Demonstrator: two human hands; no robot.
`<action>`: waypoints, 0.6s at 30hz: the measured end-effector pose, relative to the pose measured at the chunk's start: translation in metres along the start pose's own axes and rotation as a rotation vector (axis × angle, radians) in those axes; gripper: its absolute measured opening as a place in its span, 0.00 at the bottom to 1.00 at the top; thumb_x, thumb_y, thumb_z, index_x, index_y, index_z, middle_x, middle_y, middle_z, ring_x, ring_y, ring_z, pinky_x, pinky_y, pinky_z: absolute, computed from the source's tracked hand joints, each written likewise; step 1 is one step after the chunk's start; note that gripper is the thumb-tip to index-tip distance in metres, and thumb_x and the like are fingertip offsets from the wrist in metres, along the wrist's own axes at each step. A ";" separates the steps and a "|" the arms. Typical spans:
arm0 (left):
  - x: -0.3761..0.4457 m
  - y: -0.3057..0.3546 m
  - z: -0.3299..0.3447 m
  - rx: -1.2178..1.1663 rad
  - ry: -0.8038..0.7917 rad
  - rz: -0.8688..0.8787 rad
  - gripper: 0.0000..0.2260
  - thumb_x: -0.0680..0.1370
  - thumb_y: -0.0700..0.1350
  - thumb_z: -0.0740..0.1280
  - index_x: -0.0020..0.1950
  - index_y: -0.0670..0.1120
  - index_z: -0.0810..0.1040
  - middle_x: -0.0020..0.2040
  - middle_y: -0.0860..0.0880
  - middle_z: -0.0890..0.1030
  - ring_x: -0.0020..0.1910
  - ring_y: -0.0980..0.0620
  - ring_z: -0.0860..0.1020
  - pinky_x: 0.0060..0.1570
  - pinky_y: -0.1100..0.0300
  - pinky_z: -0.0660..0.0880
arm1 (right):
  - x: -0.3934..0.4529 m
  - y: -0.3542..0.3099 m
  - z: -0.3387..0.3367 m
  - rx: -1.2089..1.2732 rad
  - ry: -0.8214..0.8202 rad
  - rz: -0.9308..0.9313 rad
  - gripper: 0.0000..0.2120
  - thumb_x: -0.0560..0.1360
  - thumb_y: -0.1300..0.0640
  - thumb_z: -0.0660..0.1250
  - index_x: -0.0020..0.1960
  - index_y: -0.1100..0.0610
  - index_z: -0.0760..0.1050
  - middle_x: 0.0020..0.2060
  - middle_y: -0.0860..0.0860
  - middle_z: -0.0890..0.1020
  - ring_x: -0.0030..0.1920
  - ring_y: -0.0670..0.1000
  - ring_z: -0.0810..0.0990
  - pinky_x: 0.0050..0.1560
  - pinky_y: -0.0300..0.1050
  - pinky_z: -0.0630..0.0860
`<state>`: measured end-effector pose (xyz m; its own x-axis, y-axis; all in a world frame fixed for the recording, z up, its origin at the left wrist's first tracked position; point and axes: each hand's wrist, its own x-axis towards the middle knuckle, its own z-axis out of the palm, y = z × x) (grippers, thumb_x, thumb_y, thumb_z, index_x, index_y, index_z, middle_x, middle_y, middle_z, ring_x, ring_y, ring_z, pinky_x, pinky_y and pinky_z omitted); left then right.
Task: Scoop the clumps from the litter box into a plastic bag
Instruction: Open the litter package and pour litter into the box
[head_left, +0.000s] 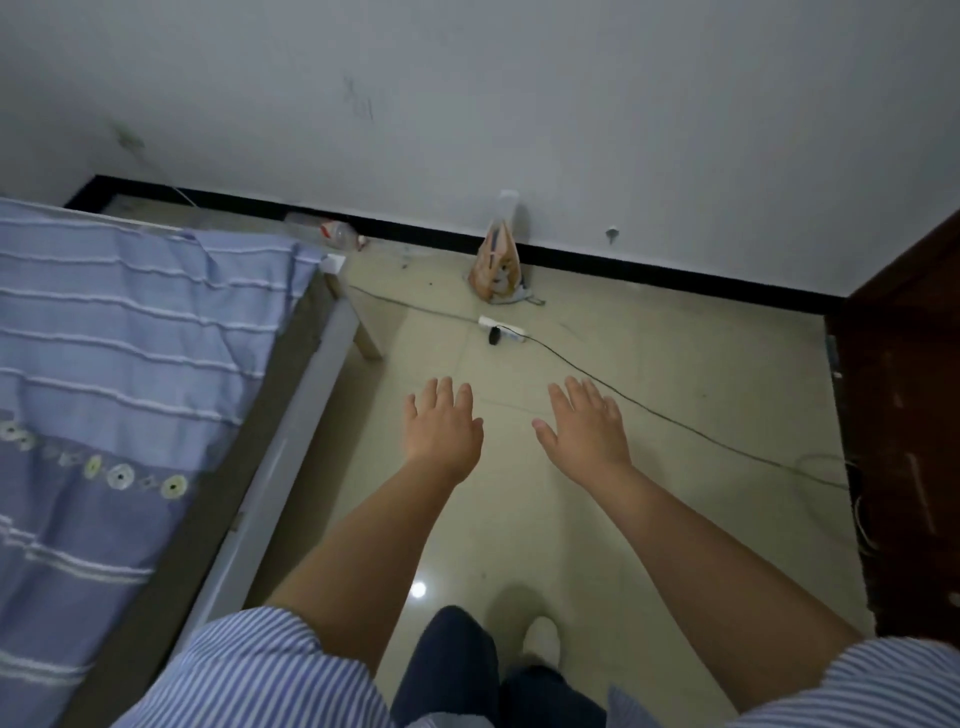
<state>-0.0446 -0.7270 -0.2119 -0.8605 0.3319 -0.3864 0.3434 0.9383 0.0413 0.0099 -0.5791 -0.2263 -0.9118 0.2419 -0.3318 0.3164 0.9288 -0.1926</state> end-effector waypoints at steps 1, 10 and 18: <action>0.023 -0.004 -0.009 -0.004 0.006 -0.011 0.24 0.82 0.51 0.49 0.77 0.45 0.51 0.78 0.45 0.51 0.77 0.46 0.48 0.74 0.49 0.47 | 0.027 -0.002 -0.009 -0.011 0.006 -0.013 0.27 0.80 0.46 0.50 0.75 0.55 0.51 0.76 0.53 0.52 0.76 0.53 0.48 0.74 0.51 0.47; 0.241 -0.060 -0.082 0.008 -0.015 0.021 0.23 0.82 0.51 0.51 0.75 0.46 0.55 0.77 0.46 0.54 0.76 0.46 0.51 0.73 0.49 0.51 | 0.257 -0.038 -0.065 -0.030 0.115 -0.031 0.23 0.77 0.50 0.57 0.68 0.62 0.66 0.66 0.61 0.70 0.68 0.60 0.67 0.64 0.54 0.66; 0.414 -0.077 -0.140 0.065 -0.101 0.090 0.21 0.82 0.50 0.52 0.74 0.44 0.58 0.75 0.45 0.58 0.75 0.46 0.53 0.73 0.49 0.54 | 0.404 -0.025 -0.095 0.038 0.123 0.058 0.19 0.76 0.52 0.55 0.56 0.63 0.75 0.52 0.59 0.78 0.54 0.60 0.77 0.52 0.51 0.74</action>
<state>-0.4799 -0.6487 -0.2460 -0.7840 0.3996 -0.4750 0.4439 0.8958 0.0211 -0.3912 -0.4779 -0.2674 -0.9160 0.3297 -0.2284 0.3774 0.9014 -0.2121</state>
